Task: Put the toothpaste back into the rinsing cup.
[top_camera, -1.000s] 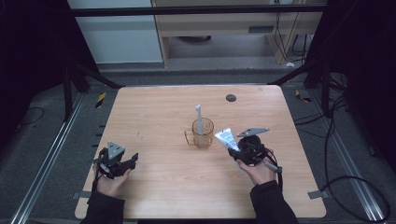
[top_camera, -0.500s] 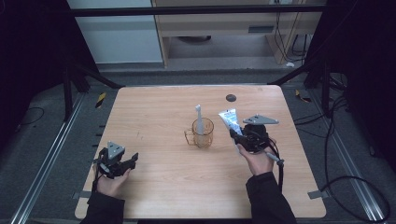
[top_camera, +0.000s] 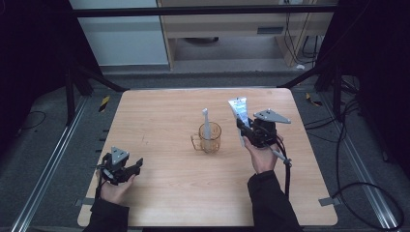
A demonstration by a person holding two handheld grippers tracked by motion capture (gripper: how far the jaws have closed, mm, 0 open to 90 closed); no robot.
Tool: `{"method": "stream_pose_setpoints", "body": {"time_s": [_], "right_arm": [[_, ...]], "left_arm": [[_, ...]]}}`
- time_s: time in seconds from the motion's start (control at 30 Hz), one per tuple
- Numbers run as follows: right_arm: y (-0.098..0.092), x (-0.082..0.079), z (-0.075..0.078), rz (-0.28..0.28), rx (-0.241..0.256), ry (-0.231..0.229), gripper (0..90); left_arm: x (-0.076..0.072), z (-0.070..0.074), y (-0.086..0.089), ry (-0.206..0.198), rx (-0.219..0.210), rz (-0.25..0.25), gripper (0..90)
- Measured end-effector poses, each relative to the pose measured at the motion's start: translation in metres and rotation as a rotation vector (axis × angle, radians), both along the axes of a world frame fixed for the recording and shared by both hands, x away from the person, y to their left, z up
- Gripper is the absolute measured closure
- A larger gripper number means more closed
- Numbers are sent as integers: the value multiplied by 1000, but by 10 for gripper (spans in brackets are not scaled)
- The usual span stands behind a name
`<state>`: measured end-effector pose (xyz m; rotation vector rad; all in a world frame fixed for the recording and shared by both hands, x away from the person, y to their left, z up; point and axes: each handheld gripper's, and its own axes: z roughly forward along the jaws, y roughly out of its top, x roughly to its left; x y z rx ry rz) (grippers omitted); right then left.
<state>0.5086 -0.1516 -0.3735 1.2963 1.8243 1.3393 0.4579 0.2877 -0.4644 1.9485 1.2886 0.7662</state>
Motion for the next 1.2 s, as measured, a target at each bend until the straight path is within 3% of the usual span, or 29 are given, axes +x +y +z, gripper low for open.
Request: {"method": "stream_pose_setpoints", "body": {"time_s": [0.7, 1.2], "right_arm": [[22, 40, -6, -26, 81, -86, 684], [39, 50, -11, -28, 115, -138, 685]], "left_arm": [[1, 0, 3, -6, -17, 18, 415], [1, 0, 3, -8, -16, 17, 415]]}}
